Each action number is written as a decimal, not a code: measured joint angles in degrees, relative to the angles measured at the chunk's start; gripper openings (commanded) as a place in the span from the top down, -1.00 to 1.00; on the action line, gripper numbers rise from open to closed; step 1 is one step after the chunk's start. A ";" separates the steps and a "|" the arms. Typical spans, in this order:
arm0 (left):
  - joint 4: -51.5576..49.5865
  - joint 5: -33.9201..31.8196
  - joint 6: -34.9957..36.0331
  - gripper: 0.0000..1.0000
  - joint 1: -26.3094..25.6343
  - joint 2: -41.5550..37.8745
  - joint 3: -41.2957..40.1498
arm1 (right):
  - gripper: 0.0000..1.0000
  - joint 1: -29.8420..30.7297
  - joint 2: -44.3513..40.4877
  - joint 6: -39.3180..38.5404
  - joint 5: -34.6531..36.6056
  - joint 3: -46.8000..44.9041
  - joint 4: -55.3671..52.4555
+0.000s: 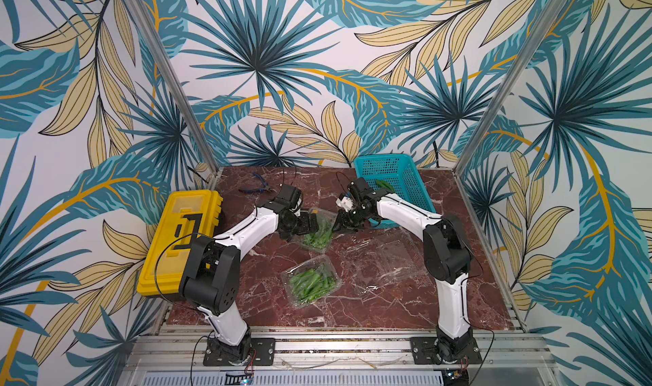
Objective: Take small green peppers out of containers
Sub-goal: Adjust the packing box at the center of the board, then open the packing box at the center of the board.
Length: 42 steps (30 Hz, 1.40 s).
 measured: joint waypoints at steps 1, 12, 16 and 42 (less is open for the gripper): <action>0.00 -0.13 -0.02 -0.99 0.00 0.00 0.00 | 0.47 0.00 -0.20 0.00 0.07 0.26 -0.20; 0.00 -3.10 0.39 -0.99 -0.22 -2.32 0.00 | 0.47 -0.11 1.07 2.56 -0.17 4.31 -2.23; 0.04 -3.48 0.98 -0.99 -0.44 -2.99 0.09 | 0.47 -0.11 2.49 4.46 -1.60 4.31 -1.38; -0.28 -7.23 7.78 -0.99 -8.15 -1.09 5.53 | 1.00 -0.61 6.93 24.37 -6.34 2.01 9.25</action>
